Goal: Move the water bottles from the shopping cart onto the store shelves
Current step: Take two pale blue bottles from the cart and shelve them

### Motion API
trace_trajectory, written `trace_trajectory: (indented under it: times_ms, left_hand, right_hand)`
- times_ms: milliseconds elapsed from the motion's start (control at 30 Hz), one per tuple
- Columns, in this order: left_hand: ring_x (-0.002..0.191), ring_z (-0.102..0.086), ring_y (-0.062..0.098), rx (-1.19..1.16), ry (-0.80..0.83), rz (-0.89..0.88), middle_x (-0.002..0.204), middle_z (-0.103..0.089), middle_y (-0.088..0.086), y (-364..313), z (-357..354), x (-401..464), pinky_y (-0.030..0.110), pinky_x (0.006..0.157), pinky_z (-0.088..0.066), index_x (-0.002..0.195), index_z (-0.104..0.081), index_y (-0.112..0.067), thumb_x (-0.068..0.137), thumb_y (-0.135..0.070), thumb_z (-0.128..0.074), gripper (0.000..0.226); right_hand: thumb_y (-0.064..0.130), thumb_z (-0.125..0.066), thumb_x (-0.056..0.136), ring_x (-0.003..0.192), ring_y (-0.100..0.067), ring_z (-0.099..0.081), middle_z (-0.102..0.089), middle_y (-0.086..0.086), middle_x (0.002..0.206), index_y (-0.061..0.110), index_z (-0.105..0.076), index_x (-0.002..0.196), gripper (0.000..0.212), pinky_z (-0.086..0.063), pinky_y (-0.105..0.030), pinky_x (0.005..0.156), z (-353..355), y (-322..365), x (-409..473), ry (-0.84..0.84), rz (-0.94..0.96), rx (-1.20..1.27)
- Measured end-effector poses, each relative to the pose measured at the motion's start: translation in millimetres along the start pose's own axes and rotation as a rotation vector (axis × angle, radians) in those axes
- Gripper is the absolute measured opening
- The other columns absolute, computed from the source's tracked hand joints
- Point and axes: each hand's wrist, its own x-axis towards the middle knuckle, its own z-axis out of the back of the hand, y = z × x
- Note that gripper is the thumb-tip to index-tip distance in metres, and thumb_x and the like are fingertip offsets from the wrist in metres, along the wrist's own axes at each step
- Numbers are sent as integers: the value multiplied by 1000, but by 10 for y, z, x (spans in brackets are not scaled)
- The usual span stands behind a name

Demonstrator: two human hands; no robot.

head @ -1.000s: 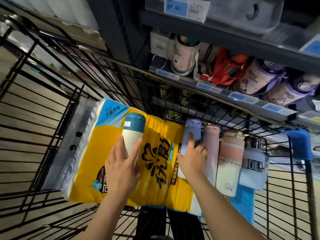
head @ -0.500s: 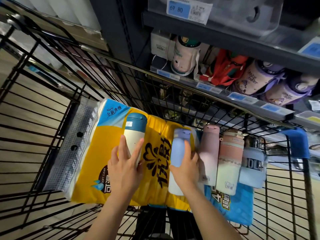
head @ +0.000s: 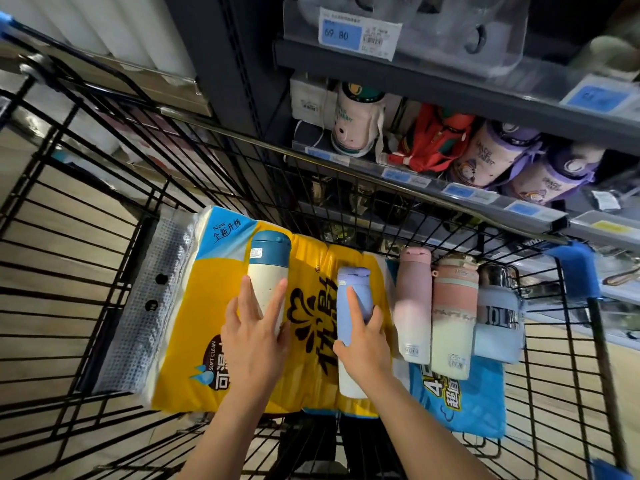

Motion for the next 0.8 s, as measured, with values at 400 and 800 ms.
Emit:
trace_trajectory:
  times_ms: [400, 800]
  left_hand:
    - [113, -45, 47, -78, -39, -40, 143, -39, 27, 75, 59, 12, 52, 78, -51, 145, -44, -26, 76, -30, -81, 79]
    - [118, -37, 32, -376, -150, -161, 143, -46, 19, -399, 241, -159, 53, 87, -47, 143, -35, -24, 67, -23, -89, 93]
  right_hand:
    - [32, -68, 86, 107, -29, -55, -17, -14, 145, 43, 11, 149, 101, -48, -28, 74, -53, -44, -186, -28, -11, 11]
    - [31, -68, 85, 112, -26, -55, -15, -5, 152, 62, 15, 134, 101, -47, -31, 74, 589, -310, -896, -383, 71, 302]
